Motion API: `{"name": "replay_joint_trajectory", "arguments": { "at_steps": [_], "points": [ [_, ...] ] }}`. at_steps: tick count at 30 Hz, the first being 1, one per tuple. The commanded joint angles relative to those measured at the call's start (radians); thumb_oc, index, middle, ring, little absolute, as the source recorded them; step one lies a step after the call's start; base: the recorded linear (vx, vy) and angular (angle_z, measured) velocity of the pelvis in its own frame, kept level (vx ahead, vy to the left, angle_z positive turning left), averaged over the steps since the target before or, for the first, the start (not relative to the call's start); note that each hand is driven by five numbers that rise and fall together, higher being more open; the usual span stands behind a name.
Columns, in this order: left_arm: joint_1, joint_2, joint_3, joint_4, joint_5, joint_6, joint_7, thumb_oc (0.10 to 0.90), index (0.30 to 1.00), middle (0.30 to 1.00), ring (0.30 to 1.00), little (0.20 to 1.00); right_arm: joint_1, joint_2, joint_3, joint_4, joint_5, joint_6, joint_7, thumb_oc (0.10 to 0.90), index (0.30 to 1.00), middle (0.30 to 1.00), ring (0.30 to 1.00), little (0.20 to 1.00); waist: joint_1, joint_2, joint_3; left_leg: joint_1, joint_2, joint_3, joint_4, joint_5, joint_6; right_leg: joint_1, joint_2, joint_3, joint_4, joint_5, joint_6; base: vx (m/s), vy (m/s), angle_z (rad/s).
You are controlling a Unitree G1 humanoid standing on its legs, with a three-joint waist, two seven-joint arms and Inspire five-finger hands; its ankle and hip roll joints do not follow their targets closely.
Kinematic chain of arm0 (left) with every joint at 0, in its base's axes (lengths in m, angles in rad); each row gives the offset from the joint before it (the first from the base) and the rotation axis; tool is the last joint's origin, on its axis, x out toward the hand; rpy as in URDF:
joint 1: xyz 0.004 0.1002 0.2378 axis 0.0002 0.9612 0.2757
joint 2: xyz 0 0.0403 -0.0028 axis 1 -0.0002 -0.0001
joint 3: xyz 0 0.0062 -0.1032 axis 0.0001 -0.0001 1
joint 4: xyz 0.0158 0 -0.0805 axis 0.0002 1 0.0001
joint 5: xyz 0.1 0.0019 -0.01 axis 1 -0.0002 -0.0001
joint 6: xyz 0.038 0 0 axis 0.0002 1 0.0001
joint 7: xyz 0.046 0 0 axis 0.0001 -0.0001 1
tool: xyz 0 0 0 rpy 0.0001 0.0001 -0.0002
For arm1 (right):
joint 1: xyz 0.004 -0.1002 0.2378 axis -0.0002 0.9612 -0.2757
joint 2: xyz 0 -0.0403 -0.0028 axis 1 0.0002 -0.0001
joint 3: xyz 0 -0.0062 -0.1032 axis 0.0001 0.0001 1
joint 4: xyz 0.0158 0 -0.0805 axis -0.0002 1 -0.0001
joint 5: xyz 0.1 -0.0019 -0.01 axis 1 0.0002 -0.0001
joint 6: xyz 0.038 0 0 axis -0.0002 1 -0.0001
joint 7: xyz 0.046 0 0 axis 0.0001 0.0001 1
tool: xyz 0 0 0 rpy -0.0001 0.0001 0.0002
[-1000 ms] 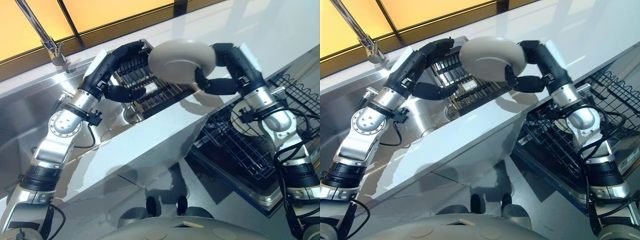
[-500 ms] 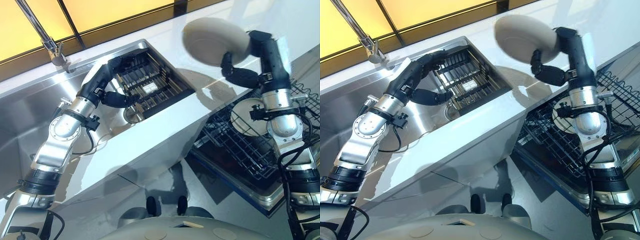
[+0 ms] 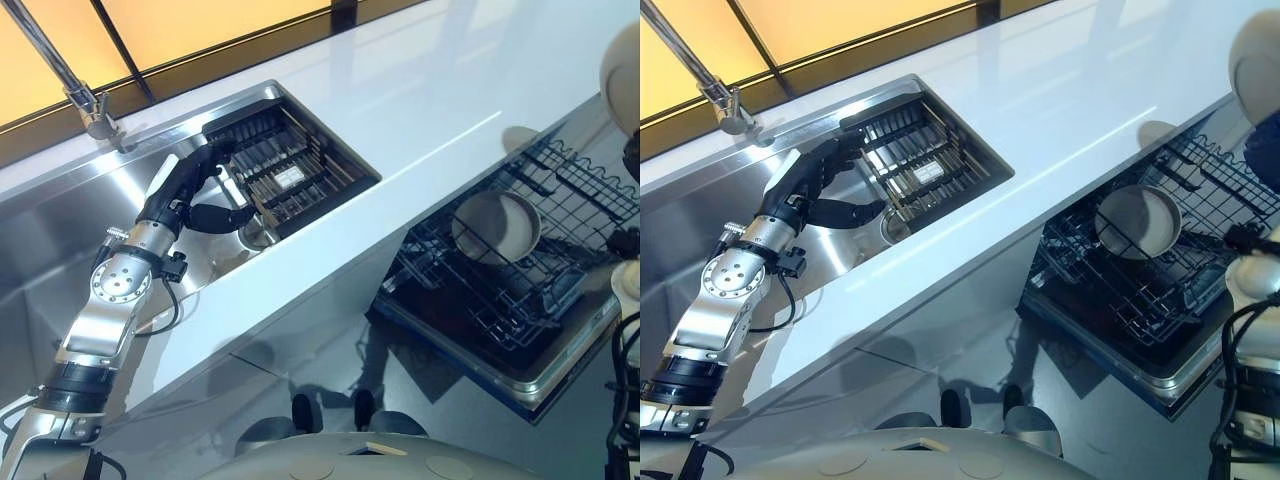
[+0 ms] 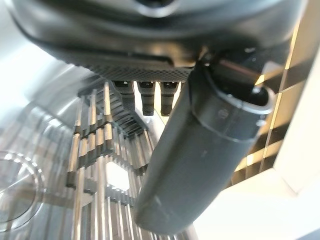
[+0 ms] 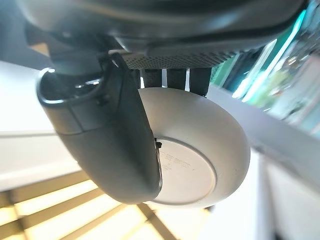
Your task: Pick up plates and place into dishwasher.
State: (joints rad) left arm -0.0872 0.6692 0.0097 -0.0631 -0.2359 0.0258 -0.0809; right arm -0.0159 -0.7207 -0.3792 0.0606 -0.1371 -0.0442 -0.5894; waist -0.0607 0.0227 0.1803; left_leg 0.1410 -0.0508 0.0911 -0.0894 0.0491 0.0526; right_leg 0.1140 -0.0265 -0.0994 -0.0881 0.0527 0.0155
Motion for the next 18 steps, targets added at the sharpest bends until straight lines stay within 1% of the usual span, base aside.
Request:
{"name": "replay_joint_trajectory", "arguments": {
  "at_steps": [1, 3, 5, 6, 8, 9, 15, 17, 18],
  "points": [
    [-0.064, 0.005, 0.086, -0.004, -0.022, -0.067, 0.046, 0.800, 0.900, 0.900, 0.900, 0.900, -0.036, -0.054, -0.035, -0.012, 0.015, -0.080, 0.068, 0.100, 0.300, 0.300, 0.300, 0.200, -0.002, -0.005, -0.102, -0.005, -0.029, -0.010, 0.002, -0.094, -0.029, -0.035, 0.026, -0.014, 0.118, -0.107, 0.089, 0.01, 0.002, -0.11],
    [-0.054, -0.003, 0.097, 0.000, -0.021, -0.069, 0.048, 0.800, 0.900, 0.900, 0.900, 0.900, -0.013, -0.028, -0.013, -0.003, 0.008, -0.085, 0.130, 0.100, 0.300, 0.300, 0.300, 0.200, -0.007, -0.004, -0.097, -0.006, -0.028, -0.003, 0.002, -0.092, -0.028, -0.039, 0.024, -0.014, 0.122, -0.108, 0.090, 0.01, 0.001, -0.03],
    [-0.040, -0.018, 0.111, -0.002, -0.016, -0.068, 0.049, 0.800, 0.900, 0.900, 0.900, 0.900, 0.014, 0.010, 0.025, 0.005, 0.021, -0.107, 0.205, 0.100, 0.300, 0.300, 0.300, 0.200, -0.012, -0.003, -0.089, -0.006, -0.027, 0.002, 0.002, -0.092, -0.025, -0.044, 0.022, -0.015, 0.130, -0.111, 0.088, 0.01, -0.002, -0.02],
    [-0.035, -0.021, 0.114, 0.002, -0.015, -0.071, 0.049, 0.800, 0.900, 0.900, 0.900, 0.900, 0.019, 0.022, 0.035, 0.011, 0.017, -0.103, 0.231, 0.100, 0.300, 0.300, 0.300, 0.200, -0.013, -0.003, -0.087, -0.005, -0.027, 0.004, 0.003, -0.093, -0.024, -0.045, 0.022, -0.016, 0.134, -0.113, 0.088, 0.01, -0.003, -0.07],
    [-0.026, -0.025, 0.115, 0.006, -0.012, -0.078, 0.047, 0.800, 0.900, 0.900, 0.900, 0.900, 0.031, 0.037, 0.060, 0.023, -0.006, -0.101, 0.246, 0.100, 0.300, 0.300, 0.300, 0.200, -0.014, -0.002, -0.081, -0.004, -0.026, 0.006, 0.002, -0.093, -0.024, -0.047, 0.020, -0.019, 0.138, -0.113, 0.088, 0.02, 0.005, -0.08],
    [-0.023, -0.026, 0.113, 0.006, -0.010, -0.078, 0.047, 0.800, 0.900, 0.900, 0.900, 0.900, 0.033, 0.041, 0.067, 0.028, -0.006, -0.096, 0.255, 0.100, 0.300, 0.300, 0.300, 0.200, -0.015, -0.002, -0.079, 0.002, -0.027, 0.004, 0.003, -0.104, -0.024, -0.041, 0.019, -0.020, 0.140, -0.124, 0.091, 0.04, 0.007, -0.04],
    [-0.026, -0.024, 0.091, 0.007, -0.030, -0.113, 0.041, 0.800, 0.900, 0.900, 0.900, 0.900, 0.012, 0.032, 0.119, 0.079, -0.011, -0.074, 0.279, 0.100, 0.300, 0.300, 0.300, 0.200, -0.005, -0.003, -0.065, 0.005, -0.029, 0.003, 0.003, -0.105, -0.025, -0.042, 0.015, -0.031, 0.138, -0.119, 0.095, 0.01, 0.001, 0.02],
    [-0.029, -0.028, 0.082, 0.007, -0.033, -0.118, 0.047, 0.800, 0.900, 0.900, 0.900, 0.900, -0.001, 0.027, 0.138, 0.095, -0.030, -0.060, 0.268, 0.100, 0.300, 0.300, 0.300, 0.200, -0.001, -0.004, -0.062, 0.005, -0.030, 0.001, 0.003, -0.105, -0.026, -0.041, 0.014, -0.033, 0.131, -0.115, 0.096, 0.01, 0.000, 0.02],
    [-0.029, -0.030, 0.077, 0.001, -0.041, -0.117, 0.052, 0.800, 0.900, 0.900, 0.900, 0.900, -0.013, 0.019, 0.155, 0.110, -0.050, -0.025, 0.268, 0.100, 0.300, 0.300, 0.300, 0.200, 0.006, -0.006, -0.061, 0.005, -0.031, -0.001, 0.003, -0.106, -0.027, -0.040, 0.012, -0.035, 0.127, -0.112, 0.097, 0.00, 0.000, 0.00]
  ]
}}
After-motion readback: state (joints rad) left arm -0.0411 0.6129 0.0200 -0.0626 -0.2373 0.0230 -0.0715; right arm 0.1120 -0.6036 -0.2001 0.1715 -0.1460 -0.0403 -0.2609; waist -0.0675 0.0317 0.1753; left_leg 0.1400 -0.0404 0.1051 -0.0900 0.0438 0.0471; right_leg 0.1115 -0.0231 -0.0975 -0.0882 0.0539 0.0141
